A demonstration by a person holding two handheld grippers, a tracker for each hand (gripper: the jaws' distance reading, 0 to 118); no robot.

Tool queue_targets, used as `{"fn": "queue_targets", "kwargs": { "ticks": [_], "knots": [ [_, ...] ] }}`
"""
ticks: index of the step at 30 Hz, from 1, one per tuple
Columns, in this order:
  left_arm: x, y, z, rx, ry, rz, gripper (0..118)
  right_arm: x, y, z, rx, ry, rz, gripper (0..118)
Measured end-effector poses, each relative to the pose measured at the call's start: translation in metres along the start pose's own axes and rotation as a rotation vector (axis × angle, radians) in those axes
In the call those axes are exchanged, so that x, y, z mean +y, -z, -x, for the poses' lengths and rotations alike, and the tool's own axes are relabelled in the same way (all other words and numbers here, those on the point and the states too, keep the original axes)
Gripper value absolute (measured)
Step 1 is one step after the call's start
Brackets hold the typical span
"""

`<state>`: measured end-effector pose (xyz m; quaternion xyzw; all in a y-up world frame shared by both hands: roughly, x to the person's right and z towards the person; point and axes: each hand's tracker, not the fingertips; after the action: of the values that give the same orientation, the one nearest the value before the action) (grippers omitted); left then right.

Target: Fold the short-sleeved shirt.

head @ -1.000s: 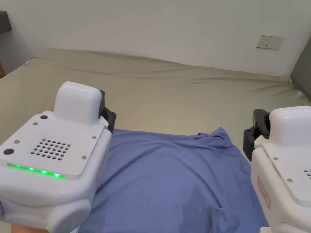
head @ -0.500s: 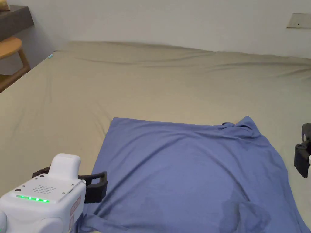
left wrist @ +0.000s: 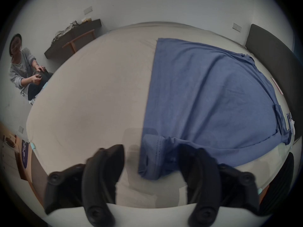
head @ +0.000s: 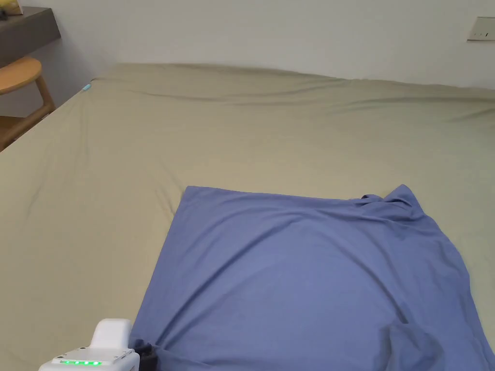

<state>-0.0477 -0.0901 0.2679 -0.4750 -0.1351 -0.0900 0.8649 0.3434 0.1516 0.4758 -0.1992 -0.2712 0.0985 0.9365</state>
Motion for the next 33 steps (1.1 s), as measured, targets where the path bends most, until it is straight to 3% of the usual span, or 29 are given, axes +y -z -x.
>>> {"fn": "queue_targets", "kwargs": {
  "ticks": [2,3,5,12,13,16,17,18,22,25,30,31,33],
  "knots": [
    [0.000,0.004,-0.004,-0.048,-0.001,0.008,37,0.000,0.001,0.000,-0.002,-0.001,0.009,2],
    [0.000,0.002,-0.010,-0.011,0.013,-0.002,32,0.000,0.001,0.000,-0.004,0.001,0.012,2],
    [0.005,-0.002,-0.013,-0.057,0.039,-0.003,6,-0.002,0.000,-0.002,-0.006,0.003,0.017,2],
    [0.006,-0.034,-0.015,-0.028,0.006,-0.098,6,-0.031,0.009,-0.021,0.000,0.035,0.146,5],
    [0.007,-0.038,-0.015,-0.030,0.008,-0.107,6,-0.041,0.012,-0.025,0.012,0.060,0.177,14],
    [0.008,-0.047,-0.014,-0.032,0.004,-0.138,6,-0.079,0.028,-0.032,0.072,0.115,0.333,83],
    [0.007,-0.049,-0.015,-0.032,0.006,-0.146,6,-0.098,0.035,-0.034,0.093,0.110,0.412,98],
    [0.007,-0.050,-0.016,-0.028,0.010,-0.151,6,-0.113,0.041,-0.034,0.094,0.095,0.471,100],
    [0.006,-0.051,-0.019,-0.014,0.028,-0.156,6,-0.189,0.069,-0.030,0.052,0.036,0.675,100],
    [0.005,-0.047,-0.019,-0.009,0.027,-0.141,6,-0.230,0.089,-0.036,0.053,0.114,0.812,100],
    [0.001,-0.039,-0.017,-0.005,0.024,-0.110,6,-0.251,0.098,-0.036,0.086,0.183,0.846,99],
    [0.000,-0.037,-0.018,-0.001,0.028,-0.104,6,-0.247,0.098,-0.038,0.099,0.201,0.835,95],
    [-0.001,-0.033,-0.019,0.003,0.036,-0.088,6,-0.241,0.096,-0.036,0.170,0.227,0.814,61]
  ]
}}
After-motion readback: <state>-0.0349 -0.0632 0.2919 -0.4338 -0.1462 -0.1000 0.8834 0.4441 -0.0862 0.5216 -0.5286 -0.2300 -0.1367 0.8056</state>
